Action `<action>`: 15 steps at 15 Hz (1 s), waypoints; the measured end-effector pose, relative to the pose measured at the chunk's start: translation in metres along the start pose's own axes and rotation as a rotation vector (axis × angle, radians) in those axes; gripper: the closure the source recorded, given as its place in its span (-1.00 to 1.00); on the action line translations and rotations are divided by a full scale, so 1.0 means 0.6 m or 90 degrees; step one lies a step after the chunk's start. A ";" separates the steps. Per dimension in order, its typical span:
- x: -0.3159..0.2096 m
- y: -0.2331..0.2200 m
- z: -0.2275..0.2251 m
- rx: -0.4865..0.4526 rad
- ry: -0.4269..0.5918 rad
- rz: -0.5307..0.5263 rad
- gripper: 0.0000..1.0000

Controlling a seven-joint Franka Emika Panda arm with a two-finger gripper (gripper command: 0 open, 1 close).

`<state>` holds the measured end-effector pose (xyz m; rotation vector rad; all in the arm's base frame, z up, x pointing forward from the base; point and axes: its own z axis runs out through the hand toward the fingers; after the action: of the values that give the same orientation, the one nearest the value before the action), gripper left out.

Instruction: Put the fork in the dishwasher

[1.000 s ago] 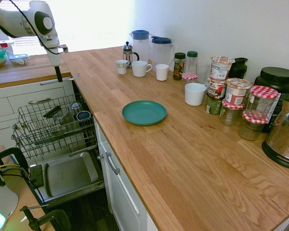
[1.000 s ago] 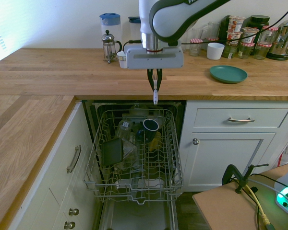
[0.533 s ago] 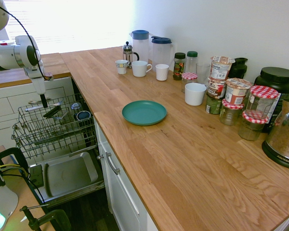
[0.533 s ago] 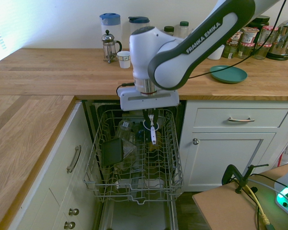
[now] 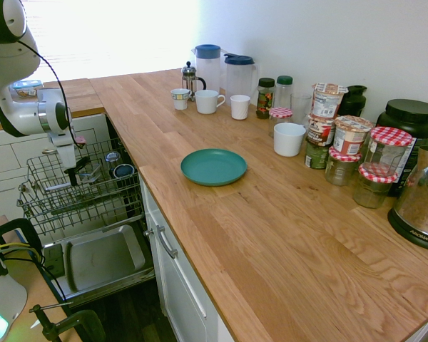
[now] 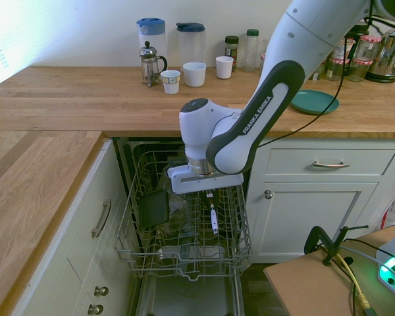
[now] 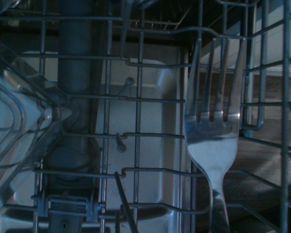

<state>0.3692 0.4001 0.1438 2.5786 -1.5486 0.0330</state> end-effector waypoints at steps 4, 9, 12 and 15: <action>-0.002 -0.021 0.043 -0.002 -0.001 0.005 -1.00; -0.009 -0.026 0.063 -0.003 0.003 0.004 -1.00; -0.008 -0.025 0.067 -0.003 0.007 0.004 -1.00; -0.004 -0.021 0.072 -0.007 0.014 0.006 -1.00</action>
<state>0.3768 0.4027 0.0993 2.5544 -1.5491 0.0532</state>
